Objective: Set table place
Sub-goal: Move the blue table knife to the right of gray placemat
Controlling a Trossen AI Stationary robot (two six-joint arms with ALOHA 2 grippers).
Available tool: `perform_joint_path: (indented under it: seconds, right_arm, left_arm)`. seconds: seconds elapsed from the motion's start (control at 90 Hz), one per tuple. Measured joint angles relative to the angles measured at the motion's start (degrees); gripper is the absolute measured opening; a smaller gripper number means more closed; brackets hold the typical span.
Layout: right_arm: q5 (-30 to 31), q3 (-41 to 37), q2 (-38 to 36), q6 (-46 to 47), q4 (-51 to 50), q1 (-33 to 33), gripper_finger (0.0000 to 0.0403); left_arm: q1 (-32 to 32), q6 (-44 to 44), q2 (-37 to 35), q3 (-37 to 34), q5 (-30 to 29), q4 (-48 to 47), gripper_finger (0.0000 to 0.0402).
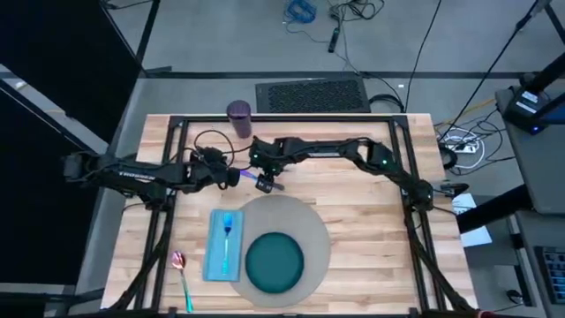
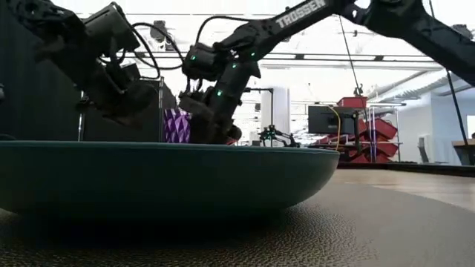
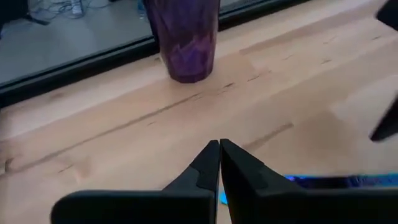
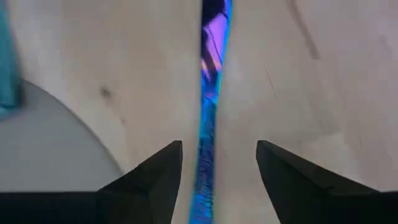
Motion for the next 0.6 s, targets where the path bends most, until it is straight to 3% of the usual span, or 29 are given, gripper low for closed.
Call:
perform_joint_path:
  seconds: [0.6]
  right_arm:
    - [1.04,1.13,1.46,-2.66,5.88,0.20,0.0201]
  left_arm:
    - [-1.28,-1.41,0.00,0.00,0.05,1.05,0.0000]
